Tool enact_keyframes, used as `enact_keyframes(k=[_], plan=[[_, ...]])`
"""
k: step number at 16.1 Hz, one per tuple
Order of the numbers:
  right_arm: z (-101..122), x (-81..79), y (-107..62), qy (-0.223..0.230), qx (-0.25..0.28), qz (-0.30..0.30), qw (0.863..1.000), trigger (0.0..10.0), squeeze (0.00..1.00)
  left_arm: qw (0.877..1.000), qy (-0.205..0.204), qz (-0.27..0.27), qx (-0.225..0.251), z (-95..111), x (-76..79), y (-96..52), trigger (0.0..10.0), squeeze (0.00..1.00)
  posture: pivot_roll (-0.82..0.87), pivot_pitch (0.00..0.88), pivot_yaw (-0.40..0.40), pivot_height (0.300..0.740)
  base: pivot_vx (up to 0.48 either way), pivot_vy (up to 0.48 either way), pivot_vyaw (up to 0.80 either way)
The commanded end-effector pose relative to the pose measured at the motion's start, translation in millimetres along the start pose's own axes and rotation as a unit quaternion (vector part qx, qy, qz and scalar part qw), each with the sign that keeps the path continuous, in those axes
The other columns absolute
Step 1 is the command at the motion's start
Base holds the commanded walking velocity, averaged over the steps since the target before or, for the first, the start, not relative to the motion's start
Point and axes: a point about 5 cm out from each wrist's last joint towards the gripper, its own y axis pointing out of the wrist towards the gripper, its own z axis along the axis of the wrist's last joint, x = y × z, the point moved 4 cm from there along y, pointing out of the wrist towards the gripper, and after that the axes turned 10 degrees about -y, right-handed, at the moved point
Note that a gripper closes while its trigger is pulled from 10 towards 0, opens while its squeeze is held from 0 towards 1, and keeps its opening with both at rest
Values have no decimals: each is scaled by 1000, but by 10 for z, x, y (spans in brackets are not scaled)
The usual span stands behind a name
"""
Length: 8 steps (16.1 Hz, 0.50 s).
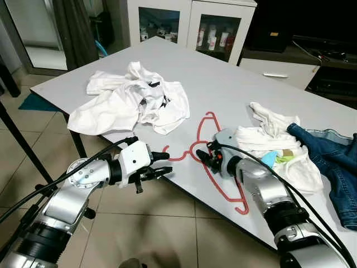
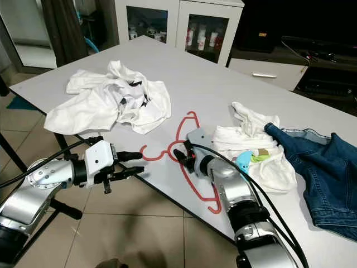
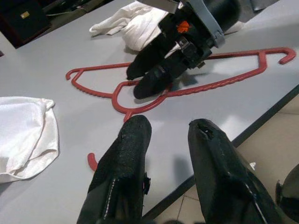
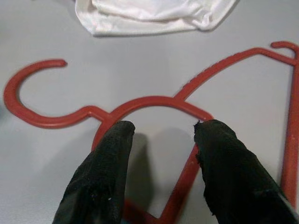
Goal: Hang hanger
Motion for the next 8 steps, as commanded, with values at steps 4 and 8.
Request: enact_keyframes(k=[4,8], plan=[[118,22,-72,-5,39,9,999,10000,1000,1000,1,0,1,34,6,-37,10000,0,83,3,-81,723,0,0,0],[115,-105,-29,-18,32,36,999,10000,580,1000,-2,4,2,38,-16,-36,10000,0,80,2,-81,723,0,0,0]])
